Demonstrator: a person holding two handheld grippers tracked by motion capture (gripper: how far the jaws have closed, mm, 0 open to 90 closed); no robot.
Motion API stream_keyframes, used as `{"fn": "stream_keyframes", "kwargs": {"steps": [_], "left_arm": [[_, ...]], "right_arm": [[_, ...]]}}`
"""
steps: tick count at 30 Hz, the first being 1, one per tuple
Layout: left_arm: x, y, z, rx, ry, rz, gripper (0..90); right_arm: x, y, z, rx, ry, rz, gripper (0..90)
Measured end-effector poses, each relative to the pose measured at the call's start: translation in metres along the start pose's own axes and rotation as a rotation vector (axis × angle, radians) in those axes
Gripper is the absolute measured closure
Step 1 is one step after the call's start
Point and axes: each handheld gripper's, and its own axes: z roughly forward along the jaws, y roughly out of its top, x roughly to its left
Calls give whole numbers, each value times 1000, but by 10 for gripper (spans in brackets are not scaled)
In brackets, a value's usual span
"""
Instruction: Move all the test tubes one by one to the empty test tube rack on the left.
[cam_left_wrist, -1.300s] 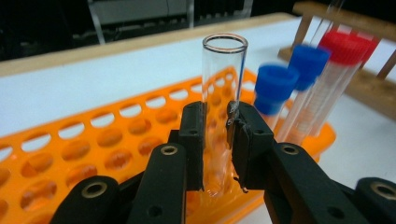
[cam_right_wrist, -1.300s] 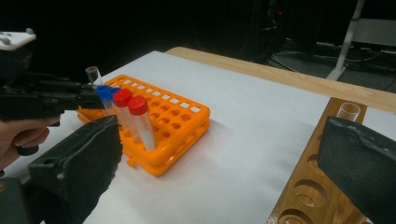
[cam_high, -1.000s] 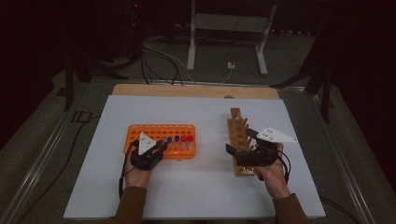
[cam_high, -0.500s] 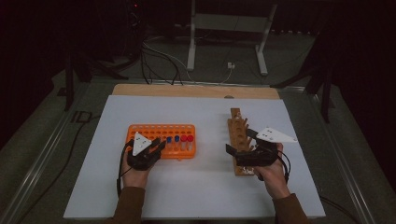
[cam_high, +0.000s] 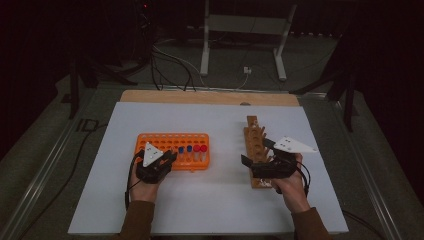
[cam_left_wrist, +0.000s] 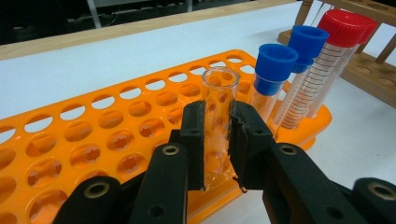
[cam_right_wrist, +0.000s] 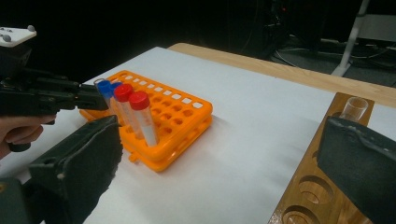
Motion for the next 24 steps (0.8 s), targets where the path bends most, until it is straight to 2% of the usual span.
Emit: {"fn": "stream_keyframes", "kwargs": {"steps": [10, 13, 17, 21, 24], "left_arm": [[-1, -1, 4, 49, 9, 2, 769], [0, -1, 3, 33, -10, -21, 754], [3, 1, -3, -25, -46, -66, 605], [6, 5, -10, -85, -78, -101, 410], [5, 11, -16, -123, -80, -104, 263]], "right_arm": [[1, -1, 1, 3, 2, 1, 3], [0, -1, 1, 3, 0, 5, 3], [-3, -1, 1, 5, -10, 6, 3], [-7, 5, 0, 6, -28, -6, 4], [-12, 10, 0, 5, -57, -22, 12]]}}
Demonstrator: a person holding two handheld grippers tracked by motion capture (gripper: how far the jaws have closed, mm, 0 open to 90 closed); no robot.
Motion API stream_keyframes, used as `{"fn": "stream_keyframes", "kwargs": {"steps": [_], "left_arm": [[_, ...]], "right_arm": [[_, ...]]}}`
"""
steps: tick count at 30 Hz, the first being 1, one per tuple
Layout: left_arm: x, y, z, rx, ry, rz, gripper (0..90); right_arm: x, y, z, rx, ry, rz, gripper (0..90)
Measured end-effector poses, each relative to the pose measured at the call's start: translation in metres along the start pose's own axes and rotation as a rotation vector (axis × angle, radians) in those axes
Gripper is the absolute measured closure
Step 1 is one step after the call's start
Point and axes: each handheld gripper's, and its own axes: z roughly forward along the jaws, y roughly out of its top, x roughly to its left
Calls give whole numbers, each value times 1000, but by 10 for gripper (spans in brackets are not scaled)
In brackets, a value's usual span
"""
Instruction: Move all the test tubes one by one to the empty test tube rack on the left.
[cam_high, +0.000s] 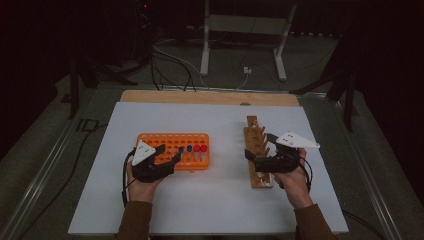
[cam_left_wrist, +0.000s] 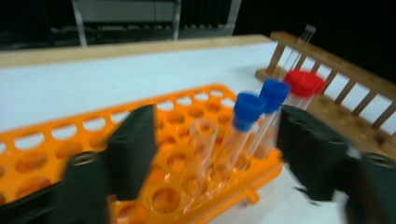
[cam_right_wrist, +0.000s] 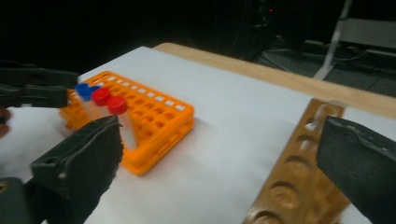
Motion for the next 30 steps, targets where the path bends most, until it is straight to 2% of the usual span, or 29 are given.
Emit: {"fn": "stream_keyframes", "kwargs": {"steps": [2, 5, 7, 11, 12, 17, 19, 21, 23, 27, 30], "left_arm": [[0, 3, -2, -15, -9, -14, 185], [1, 5, -4, -30, -20, -36, 80], [1, 6, -5, -37, -13, -36, 6], [0, 9, -9, -57, 29, -24, 4], [-1, 9, -11, -70, 54, -21, 4], [3, 11, -16, -92, 88, -13, 5], [4, 11, -16, -94, 79, -26, 5], [4, 11, -15, -94, 73, -42, 5], [4, 10, -14, -89, 70, -46, 5], [4, 9, -12, -84, 70, -54, 5], [5, 8, -12, -80, 71, -67, 5]], "right_arm": [[-5, 3, 1, -6, -13, 1, 12], [-15, 9, 10, 21, -37, -5, 13], [-22, 13, 14, 22, -45, 7, 58], [-34, 21, 27, 28, -69, 23, 95], [-37, 22, 31, 33, -84, 16, 114], [-53, 21, 53, 68, -137, 27, 241], [-59, 19, 60, 88, -159, 34, 309], [-64, 17, 68, 124, -165, 47, 424], [-67, 14, 75, 158, -184, 40, 503], [-75, 9, 87, 208, -219, 45, 586], [-76, 9, 92, 219, -229, 41, 652]]}}
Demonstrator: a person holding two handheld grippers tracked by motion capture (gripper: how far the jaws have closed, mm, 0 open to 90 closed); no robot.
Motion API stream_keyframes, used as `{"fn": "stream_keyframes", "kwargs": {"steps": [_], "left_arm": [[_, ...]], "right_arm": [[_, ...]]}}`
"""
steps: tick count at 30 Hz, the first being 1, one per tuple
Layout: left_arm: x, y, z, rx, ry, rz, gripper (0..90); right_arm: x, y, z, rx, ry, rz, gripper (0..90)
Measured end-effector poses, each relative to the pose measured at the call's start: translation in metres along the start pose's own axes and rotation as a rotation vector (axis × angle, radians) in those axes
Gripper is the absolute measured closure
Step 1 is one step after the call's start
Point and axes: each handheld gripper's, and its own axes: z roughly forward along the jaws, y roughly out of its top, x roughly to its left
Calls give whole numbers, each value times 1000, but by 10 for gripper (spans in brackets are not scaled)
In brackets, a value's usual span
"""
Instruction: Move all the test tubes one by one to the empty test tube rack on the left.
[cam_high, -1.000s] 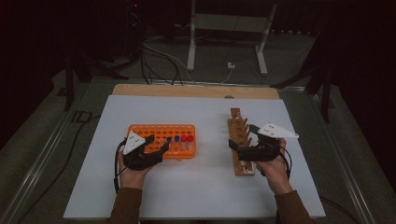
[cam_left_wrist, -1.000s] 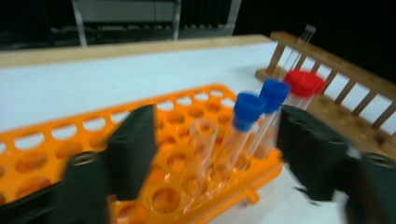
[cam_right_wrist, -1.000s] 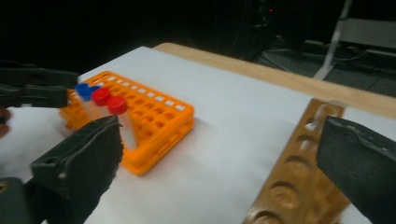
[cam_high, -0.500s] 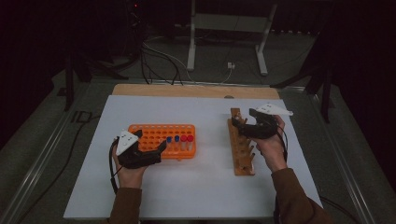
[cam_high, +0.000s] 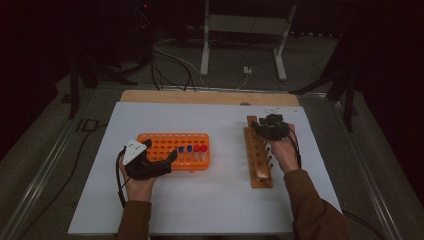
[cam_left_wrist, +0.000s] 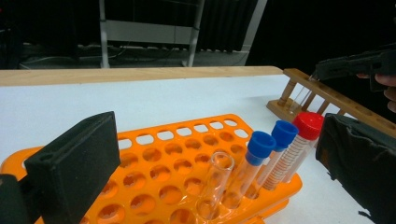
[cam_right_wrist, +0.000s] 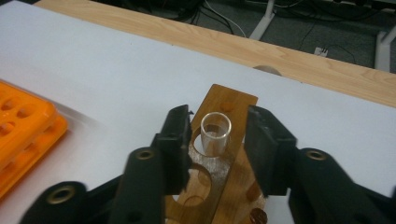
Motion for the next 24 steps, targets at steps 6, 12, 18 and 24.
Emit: {"fn": "stream_keyframes", "kwargs": {"steps": [6, 12, 18, 24], "left_arm": [[1, 0, 0, -4, -4, -11, 5], [0, -1, 1, 1, -10, -13, 5], [0, -2, 2, 3, -9, -12, 5], [0, -2, 2, 3, -12, -17, 5]], "right_arm": [[6, 2, 7, 15, -1, -31, 754], [9, 0, 10, 27, -22, -45, 752], [9, 0, 10, 24, -23, -39, 762], [5, -3, -1, -28, -14, 24, 764]]}}
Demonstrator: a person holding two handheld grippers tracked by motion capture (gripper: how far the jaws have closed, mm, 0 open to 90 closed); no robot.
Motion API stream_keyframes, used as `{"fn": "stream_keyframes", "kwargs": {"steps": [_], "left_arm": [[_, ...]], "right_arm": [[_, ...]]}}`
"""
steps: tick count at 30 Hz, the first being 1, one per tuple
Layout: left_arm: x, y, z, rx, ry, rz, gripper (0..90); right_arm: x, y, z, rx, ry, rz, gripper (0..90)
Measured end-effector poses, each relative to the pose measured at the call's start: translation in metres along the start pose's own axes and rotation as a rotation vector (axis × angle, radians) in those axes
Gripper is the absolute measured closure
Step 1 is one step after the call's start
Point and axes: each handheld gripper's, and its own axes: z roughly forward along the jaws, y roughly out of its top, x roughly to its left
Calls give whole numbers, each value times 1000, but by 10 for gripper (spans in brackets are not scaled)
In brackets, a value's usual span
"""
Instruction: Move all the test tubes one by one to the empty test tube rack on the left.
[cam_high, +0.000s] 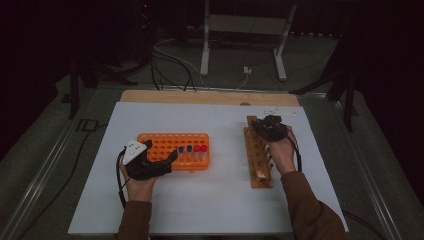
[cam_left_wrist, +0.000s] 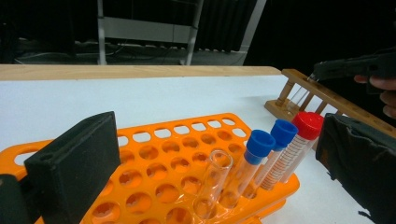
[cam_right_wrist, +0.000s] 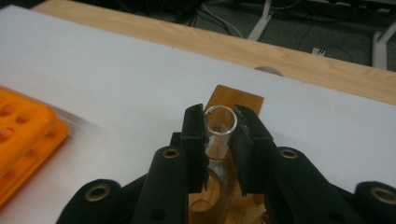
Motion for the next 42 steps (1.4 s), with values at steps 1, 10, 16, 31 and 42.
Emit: {"fn": "stream_keyframes", "kwargs": {"steps": [1, 10, 16, 31, 42], "left_arm": [[-1, 0, 0, 2, -1, -1, 5], [-1, 0, 0, -3, 2, 2, 5], [-4, 1, 0, -7, -9, 3, 10], [-10, 4, 1, 1, -33, 22, 11], [-37, 11, 6, 18, -90, 112, 32]], "right_arm": [[-1, 0, -3, -10, 0, 4, 765], [5, 14, -32, -95, -7, -41, 765], [9, 21, -49, -143, 4, -59, 765], [41, 15, -63, -135, 137, -126, 763], [70, 4, -75, -118, 250, -163, 761]]}}
